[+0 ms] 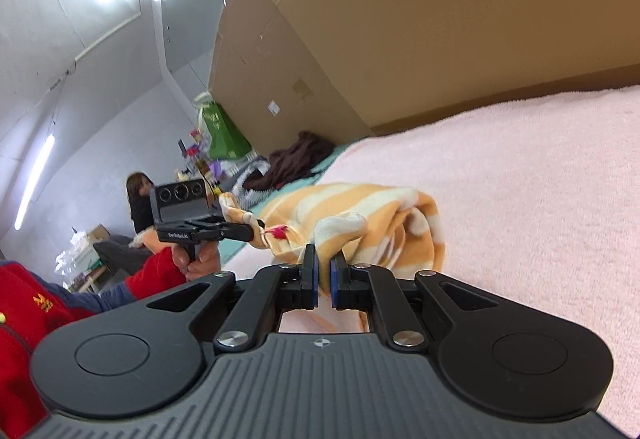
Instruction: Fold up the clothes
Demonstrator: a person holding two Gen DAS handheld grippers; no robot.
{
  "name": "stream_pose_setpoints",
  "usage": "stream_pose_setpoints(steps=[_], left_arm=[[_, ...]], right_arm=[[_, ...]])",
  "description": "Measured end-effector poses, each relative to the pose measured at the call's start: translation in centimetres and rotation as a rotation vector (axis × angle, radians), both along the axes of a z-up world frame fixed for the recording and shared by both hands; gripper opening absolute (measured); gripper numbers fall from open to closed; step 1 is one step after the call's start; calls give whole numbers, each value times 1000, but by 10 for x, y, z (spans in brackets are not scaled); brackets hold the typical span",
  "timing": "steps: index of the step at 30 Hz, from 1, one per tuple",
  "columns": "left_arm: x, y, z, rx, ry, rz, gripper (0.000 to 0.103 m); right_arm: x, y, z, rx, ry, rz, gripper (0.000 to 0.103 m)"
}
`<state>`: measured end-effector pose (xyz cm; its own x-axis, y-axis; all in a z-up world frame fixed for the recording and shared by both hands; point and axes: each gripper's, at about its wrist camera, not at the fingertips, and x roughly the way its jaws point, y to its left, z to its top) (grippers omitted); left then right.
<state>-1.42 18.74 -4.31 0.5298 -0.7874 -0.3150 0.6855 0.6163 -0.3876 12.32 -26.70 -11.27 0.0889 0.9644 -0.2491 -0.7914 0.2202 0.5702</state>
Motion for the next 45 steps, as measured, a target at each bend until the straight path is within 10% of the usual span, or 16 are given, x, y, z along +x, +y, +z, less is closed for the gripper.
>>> stream_pose_setpoints(steps=[24,31,40,45], left_arm=[[7,2,-9,123,-29,68,29],[-25,17,12,221,-61,88,40],[-38,22,44,-102,-177,98,54],[6,-28,11,-182,-73,76,54]], right_arm=[[-59,40,-9,-369,-372,4,8],[-54,31,-14,-316,-340,-35,7],[-60,35,-14,-325,-386,-32,7],[-67,37,-9,-363,-425,-46,8]])
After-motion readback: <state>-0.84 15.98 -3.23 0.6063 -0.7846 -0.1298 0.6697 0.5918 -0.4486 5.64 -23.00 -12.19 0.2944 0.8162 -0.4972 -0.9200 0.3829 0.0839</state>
